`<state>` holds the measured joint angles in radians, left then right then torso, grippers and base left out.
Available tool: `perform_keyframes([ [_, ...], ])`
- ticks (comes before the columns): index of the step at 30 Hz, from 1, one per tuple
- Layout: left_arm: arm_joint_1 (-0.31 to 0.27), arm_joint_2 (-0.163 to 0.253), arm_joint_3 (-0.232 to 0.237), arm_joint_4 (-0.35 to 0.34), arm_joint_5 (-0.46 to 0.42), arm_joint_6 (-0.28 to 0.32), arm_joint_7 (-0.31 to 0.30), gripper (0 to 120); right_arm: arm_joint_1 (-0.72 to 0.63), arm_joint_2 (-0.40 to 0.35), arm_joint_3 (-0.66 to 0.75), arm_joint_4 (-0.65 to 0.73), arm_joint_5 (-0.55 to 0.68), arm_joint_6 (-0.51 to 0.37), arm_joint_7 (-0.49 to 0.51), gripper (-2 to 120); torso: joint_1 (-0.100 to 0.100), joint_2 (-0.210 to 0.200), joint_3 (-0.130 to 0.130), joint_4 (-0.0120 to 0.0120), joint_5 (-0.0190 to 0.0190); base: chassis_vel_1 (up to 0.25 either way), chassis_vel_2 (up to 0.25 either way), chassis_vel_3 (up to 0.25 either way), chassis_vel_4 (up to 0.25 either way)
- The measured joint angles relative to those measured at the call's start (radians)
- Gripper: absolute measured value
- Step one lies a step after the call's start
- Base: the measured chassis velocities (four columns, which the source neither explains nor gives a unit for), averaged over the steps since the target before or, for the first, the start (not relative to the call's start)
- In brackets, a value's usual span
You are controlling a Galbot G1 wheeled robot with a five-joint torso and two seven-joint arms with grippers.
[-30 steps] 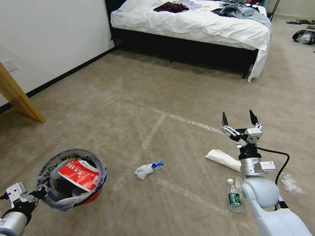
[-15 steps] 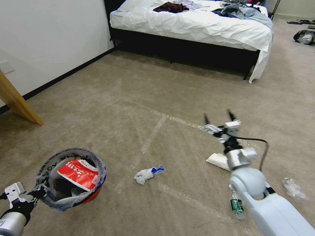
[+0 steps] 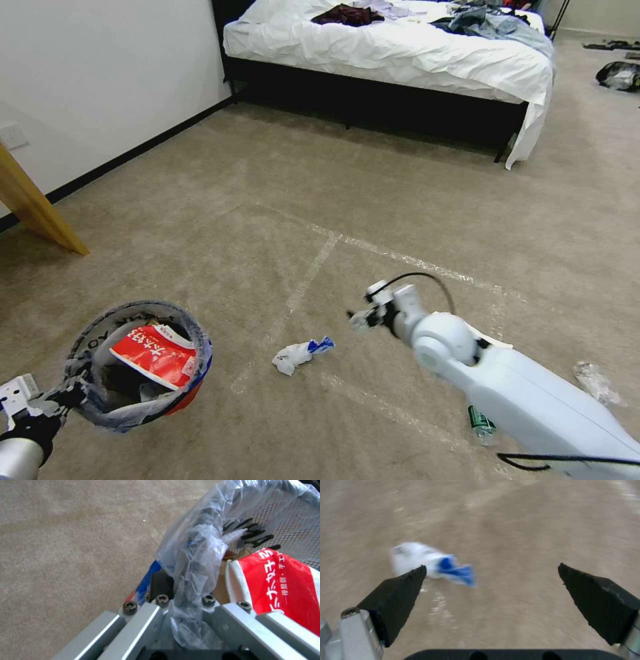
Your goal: Pick up the trash bin and place the garbage on the floor into it.
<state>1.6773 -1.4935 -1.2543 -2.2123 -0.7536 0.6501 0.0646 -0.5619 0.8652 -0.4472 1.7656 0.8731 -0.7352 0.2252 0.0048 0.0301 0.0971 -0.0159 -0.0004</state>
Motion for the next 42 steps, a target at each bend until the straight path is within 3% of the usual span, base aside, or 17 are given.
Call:
perform_keyframes([
  [1,0.002,-0.003,-0.002,-0.001,0.000,-0.001,0.000,1,0.032,0.011,-0.044,-0.044,-0.082,-0.002,-0.104,100,0.000,0.000,0.000,0.0001,0.0004,0.000,0.000,0.000,0.000],
  [2,0.002,-0.003,-0.002,-0.001,0.000,-0.001,0.000,1,0.032,0.011,-0.044,-0.044,-0.082,-0.002,-0.104,100,0.000,0.000,0.000,0.0001,0.0004,0.000,0.000,0.000,0.000],
  [3,0.004,-0.007,-0.004,-0.002,0.000,-0.002,0.000,1,0.061,0.022,-0.084,-0.092,-0.195,-0.018,-0.218,100,0.000,0.000,0.000,0.0001,0.0006,0.000,0.000,0.000,0.000],
  [4,0.004,-0.007,-0.004,-0.002,0.000,-0.002,0.000,1,0.061,0.022,-0.084,-0.092,-0.195,-0.018,-0.218,100,0.000,0.000,0.000,0.0001,0.0006,0.000,0.000,0.000,0.000],
  [6,0.008,-0.016,-0.009,-0.005,0.000,-0.006,0.000,1,0.118,0.051,-0.177,-0.175,-0.353,-0.018,-0.389,100,0.000,0.000,0.000,-0.0001,0.0005,0.000,0.000,0.000,0.000],
  [12,0.010,-0.027,-0.019,-0.011,0.001,-0.007,0.000,1,0.188,0.099,-0.270,-0.251,-0.467,-0.006,-0.523,99,0.000,0.000,0.000,-0.0001,0.0004,0.000,0.000,0.000,0.000],
  [18,0.016,-0.037,-0.029,-0.013,0.000,-0.008,0.002,1,0.236,0.164,-0.323,-0.339,-0.528,0.056,-0.551,99,0.000,0.000,0.000,-0.0001,0.0003,0.000,0.000,0.000,0.000],
  [24,0.025,-0.039,-0.053,-0.013,-0.012,-0.010,0.004,1,0.251,0.333,-0.348,-0.540,-0.633,0.173,-0.591,100,0.000,0.000,0.000,0.0001,0.0003,0.000,0.000,0.000,0.000],
  [27,0.025,-0.038,-0.056,-0.010,-0.014,-0.010,0.004,1,0.246,0.373,-0.351,-0.599,-0.652,0.201,-0.594,100,0.000,0.000,0.000,0.0001,0.0003,0.000,0.000,0.000,0.000],
  [33,0.019,-0.041,-0.055,0.001,-0.014,-0.010,0.004,1,0.231,0.431,-0.347,-0.732,-0.710,0.258,-0.593,100,0.000,0.000,0.000,0.0000,0.0004,0.000,0.000,0.000,0.000],
  [42,0.013,-0.039,-0.049,0.011,-0.013,-0.011,0.003,1,0.209,0.459,-0.332,-0.815,-0.725,0.331,-0.584,97,0.000,0.000,0.000,-0.0001,0.0004,0.000,0.000,0.000,0.000],
])
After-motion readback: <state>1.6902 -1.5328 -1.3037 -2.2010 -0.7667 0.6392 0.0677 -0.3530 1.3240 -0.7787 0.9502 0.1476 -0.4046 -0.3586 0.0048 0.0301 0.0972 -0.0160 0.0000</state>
